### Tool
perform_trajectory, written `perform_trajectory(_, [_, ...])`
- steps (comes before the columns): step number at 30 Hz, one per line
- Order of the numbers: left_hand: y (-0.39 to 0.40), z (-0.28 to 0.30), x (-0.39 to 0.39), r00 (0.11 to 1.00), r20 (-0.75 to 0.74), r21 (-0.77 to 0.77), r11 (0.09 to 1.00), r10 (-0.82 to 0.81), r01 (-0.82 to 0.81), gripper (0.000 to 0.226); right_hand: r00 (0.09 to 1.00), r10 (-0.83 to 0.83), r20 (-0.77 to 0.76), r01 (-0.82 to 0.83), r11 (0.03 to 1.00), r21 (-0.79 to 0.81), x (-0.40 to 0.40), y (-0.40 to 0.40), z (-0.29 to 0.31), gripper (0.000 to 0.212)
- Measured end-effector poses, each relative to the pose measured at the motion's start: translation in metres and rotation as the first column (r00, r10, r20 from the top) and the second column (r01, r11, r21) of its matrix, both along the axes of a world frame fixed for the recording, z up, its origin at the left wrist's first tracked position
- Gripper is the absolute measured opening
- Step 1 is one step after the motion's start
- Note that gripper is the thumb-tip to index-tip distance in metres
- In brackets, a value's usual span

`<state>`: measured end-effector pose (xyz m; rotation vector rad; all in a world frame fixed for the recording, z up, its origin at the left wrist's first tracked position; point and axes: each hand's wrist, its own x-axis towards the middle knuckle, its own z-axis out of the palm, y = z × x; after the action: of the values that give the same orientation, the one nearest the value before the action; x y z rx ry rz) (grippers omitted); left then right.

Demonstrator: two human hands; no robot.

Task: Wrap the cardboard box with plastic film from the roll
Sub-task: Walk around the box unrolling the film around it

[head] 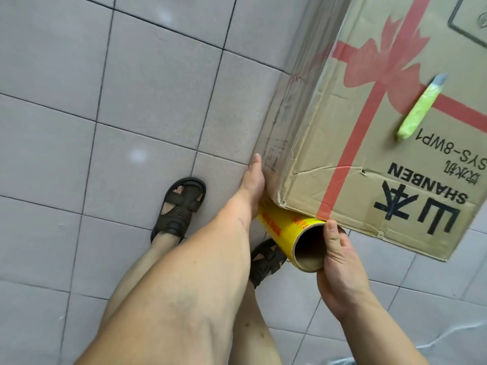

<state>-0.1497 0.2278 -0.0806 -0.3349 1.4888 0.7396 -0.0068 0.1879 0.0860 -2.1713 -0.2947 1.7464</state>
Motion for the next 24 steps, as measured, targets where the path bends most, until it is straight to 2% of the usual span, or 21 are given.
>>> perform_trajectory(2, [-0.004,-0.022,0.007,0.999,0.035,-0.004,0.999,-0.032,0.032,0.102,1.0,-0.002,0.0,0.002,1.0,0.005,0.002,0.0,0.0,0.063])
perform_trajectory(4, [-0.008,-0.04,0.015,0.998,0.048,-0.005,0.999,-0.047,0.048,0.111,1.0,-0.017,0.006,0.016,1.0,0.023,0.009,-0.002,-0.004,0.062])
perform_trajectory(6, [-0.017,-0.062,0.022,0.998,0.059,-0.01,1.0,-0.023,0.023,0.12,1.0,-0.028,0.0,0.028,0.999,0.039,0.012,-0.003,-0.004,0.07])
perform_trajectory(8, [-0.012,-0.062,0.019,0.994,0.101,-0.017,0.999,-0.029,0.031,0.116,1.0,-0.015,-0.003,0.015,0.999,0.052,0.014,-0.003,-0.007,0.078])
perform_trajectory(11, [-0.01,-0.057,0.018,0.993,0.105,0.034,0.998,-0.048,0.044,0.112,1.0,-0.018,-0.011,0.019,0.998,0.056,0.014,-0.004,-0.008,0.077])
perform_trajectory(13, [-0.011,-0.037,0.015,0.994,0.1,-0.011,0.999,-0.034,0.035,0.128,1.0,-0.025,-0.015,0.026,0.998,0.055,0.014,-0.003,-0.008,0.076])
perform_trajectory(14, [-0.009,-0.012,0.015,0.993,0.114,-0.013,1.0,0.013,-0.011,0.125,1.0,-0.018,-0.019,0.02,0.998,0.058,0.013,-0.002,-0.006,0.078])
perform_trajectory(16, [-0.015,0.029,0.018,0.993,0.109,0.006,0.999,0.047,-0.047,0.104,1.0,-0.017,-0.019,0.017,0.999,0.045,0.01,0.0,-0.005,0.08])
perform_trajectory(18, [-0.025,0.078,0.026,0.992,0.122,0.051,0.998,0.04,-0.047,0.108,0.998,-0.052,-0.041,0.053,0.998,0.019,0.009,0.002,-0.003,0.068])
perform_trajectory(20, [-0.044,0.098,0.034,0.993,0.117,0.083,0.996,-0.022,0.012,0.116,0.996,-0.066,-0.056,0.067,0.998,0.01,0.008,0.002,0.001,0.06])
perform_trajectory(22, [-0.057,0.113,0.041,0.977,0.056,0.118,0.974,-0.204,0.196,0.117,0.996,-0.06,-0.073,0.062,0.998,0.016,0.008,0.003,0.005,0.058])
perform_trajectory(24, [-0.058,0.128,0.042,0.919,0.006,0.153,0.909,-0.394,0.388,0.105,0.997,-0.023,-0.074,0.025,0.999,0.023,0.01,0.003,0.011,0.058])
